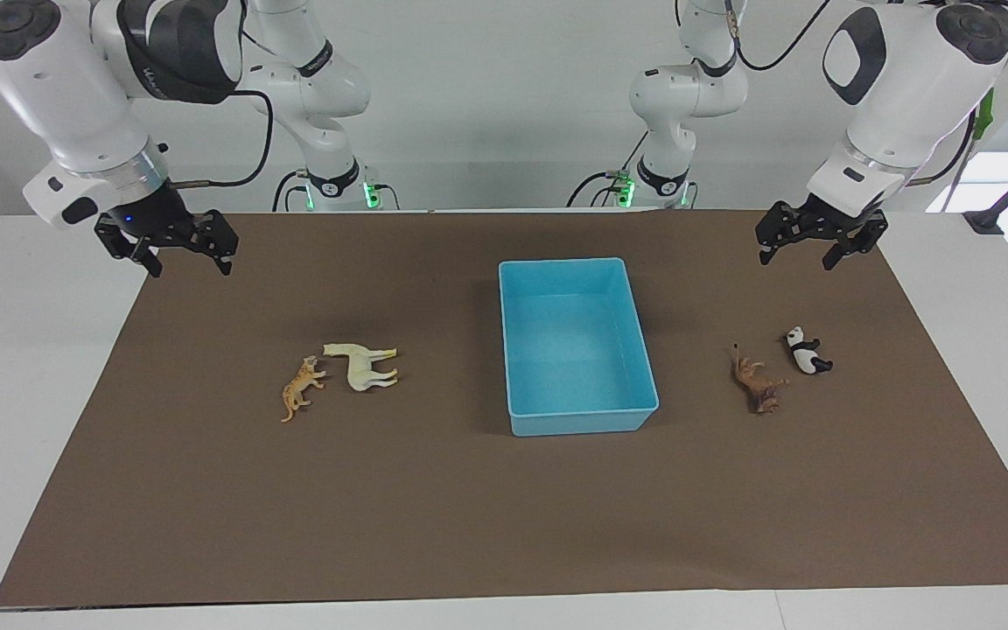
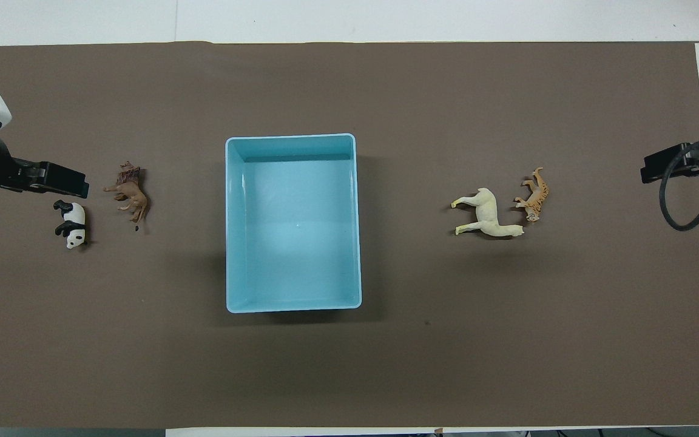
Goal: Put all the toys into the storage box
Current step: 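Move the right gripper toward the tan dog figure, then grip the dog with the right gripper while the left gripper grips the horse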
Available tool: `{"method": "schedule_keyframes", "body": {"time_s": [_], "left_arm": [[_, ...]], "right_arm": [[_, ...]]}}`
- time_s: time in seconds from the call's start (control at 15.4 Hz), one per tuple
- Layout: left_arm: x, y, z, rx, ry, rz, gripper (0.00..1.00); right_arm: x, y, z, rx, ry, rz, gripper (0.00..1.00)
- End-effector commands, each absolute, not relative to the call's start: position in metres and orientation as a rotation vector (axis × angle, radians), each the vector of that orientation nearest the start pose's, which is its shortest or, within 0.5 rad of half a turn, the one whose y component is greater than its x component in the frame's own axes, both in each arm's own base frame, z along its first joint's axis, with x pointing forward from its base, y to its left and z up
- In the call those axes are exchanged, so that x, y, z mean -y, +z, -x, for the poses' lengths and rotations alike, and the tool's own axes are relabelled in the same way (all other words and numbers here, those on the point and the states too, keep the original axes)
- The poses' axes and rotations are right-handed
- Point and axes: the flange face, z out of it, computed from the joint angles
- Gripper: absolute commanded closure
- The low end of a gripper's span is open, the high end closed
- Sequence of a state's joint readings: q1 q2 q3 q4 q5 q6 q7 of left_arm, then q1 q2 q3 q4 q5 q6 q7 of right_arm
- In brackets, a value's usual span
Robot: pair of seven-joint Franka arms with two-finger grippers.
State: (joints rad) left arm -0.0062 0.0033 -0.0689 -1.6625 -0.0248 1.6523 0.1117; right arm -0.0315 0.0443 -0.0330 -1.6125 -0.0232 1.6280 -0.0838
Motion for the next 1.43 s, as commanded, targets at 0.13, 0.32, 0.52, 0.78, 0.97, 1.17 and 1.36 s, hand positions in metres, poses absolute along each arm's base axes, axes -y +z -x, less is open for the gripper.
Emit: {"method": "schedule_keyframes", "body": {"time_s": [0.13, 0.32, 0.52, 0.78, 0.97, 1.17, 1.36], "left_arm": [[0.039, 0.588, -0.554, -0.276, 0.007, 3.138, 0.00], [0.027, 0.588, -0.555, -0.238, 0.005, 3.141, 0.00], [0.027, 0.586, -0.552, -0.223, 0.033, 3.143, 0.00], [0.028, 0.578, -0.548, -0.162, 0.000, 3.142, 0.00], [0.022, 0.566, -0.553, -0.161, -0.054, 3.104, 0.00], [0.019, 0.527, -0.556, -0.158, -0.076, 3.102, 0.00], [0.003, 0.480, -0.564, -0.122, -0.118, 3.104, 0.00]], "right_arm": [[0.037, 0.584, -0.563, 0.069, 0.050, 3.168, 0.00], [0.035, 0.582, -0.564, 0.074, 0.047, 3.168, 0.00], [0.018, 0.575, -0.574, 0.114, -0.002, 3.168, 0.00], [0.007, 0.526, -0.601, 0.124, 0.011, 3.161, 0.00], [-0.007, 0.479, -0.611, 0.062, -0.065, 3.161, 0.00], [-0.013, 0.431, -0.616, -0.002, -0.073, 3.150, 0.00], [-0.024, 0.387, -0.619, -0.103, -0.046, 3.113, 0.00]]}}
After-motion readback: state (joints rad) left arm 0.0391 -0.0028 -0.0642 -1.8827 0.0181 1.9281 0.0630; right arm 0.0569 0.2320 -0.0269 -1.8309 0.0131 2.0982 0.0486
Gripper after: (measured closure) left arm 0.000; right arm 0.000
